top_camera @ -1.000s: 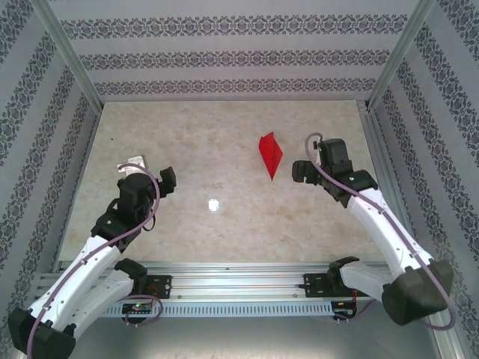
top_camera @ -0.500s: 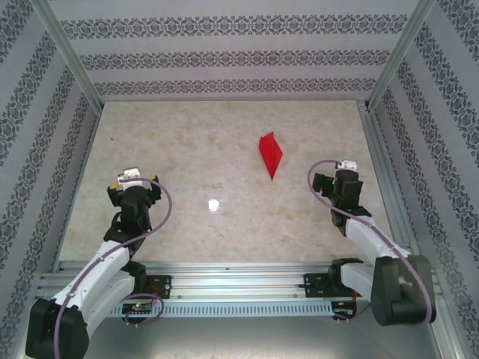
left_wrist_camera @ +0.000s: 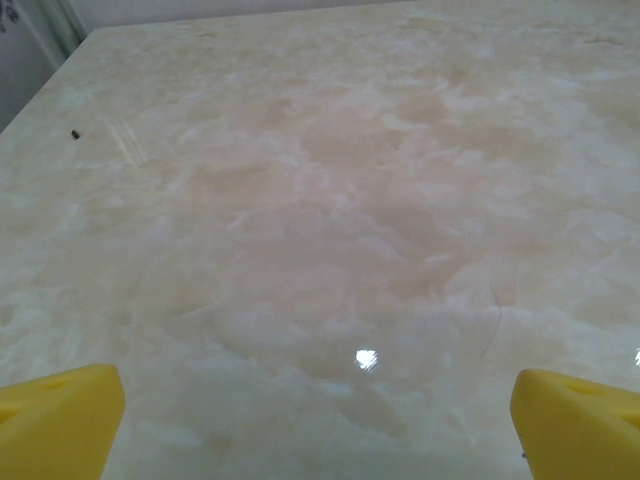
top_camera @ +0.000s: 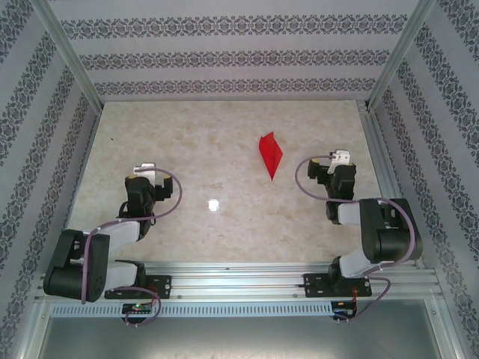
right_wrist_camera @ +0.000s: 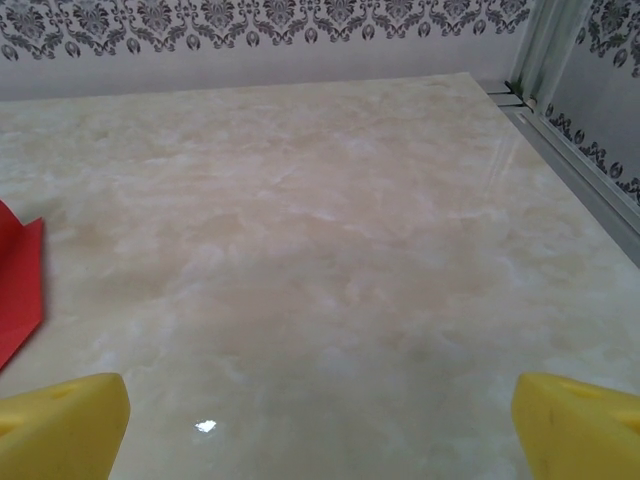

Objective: Fold a paper plane with a square sheet of paper (fold left side to right side)
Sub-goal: Reset both arms

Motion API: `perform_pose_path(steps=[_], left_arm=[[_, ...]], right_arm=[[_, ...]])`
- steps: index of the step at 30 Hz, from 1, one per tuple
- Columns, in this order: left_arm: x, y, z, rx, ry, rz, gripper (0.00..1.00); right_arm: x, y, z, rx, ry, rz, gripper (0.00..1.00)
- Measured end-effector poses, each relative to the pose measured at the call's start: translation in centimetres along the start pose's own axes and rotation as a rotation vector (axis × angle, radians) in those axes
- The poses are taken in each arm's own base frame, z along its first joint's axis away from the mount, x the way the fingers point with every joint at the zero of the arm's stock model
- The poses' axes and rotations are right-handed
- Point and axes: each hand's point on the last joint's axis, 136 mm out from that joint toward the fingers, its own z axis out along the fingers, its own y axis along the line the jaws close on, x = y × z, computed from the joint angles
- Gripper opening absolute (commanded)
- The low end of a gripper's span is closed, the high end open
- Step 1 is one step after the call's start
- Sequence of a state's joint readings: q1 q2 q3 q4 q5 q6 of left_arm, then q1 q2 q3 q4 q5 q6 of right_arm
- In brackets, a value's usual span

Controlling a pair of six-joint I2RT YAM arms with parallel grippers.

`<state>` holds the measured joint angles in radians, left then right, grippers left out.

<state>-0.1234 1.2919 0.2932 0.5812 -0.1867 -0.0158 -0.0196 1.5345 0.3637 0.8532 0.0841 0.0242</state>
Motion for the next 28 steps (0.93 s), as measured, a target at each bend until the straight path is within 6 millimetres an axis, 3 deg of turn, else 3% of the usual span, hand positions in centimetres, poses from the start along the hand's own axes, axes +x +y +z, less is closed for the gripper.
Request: perform_pose_path(steps=[5,10,14,28], left_arm=[[-1.4,-0.7,1.5,0.047,-0.071,0.013,1.0],[1.0,-1.2,3.5,0.071,-0.017,0.028,1.0],[-1.2,-1.0,4.2,0.064,-0.058,0.019,1.0],[-1.8,-0.9,4.4,0.064,-0.072,0.016,1.0]], right_arm=[[-1.2,-0.7,-0.1,0.013,-0.057,0.014,0.98],[-2.0,-0.7,-0.1,0.011,-0.088,0.016,0.98],[-2.2,-0.7,-0.2,0.01,-0.097,0.017,0.98],[-2.2,0.5,-0.2,-0.016,-0.096,0.004,0.98]])
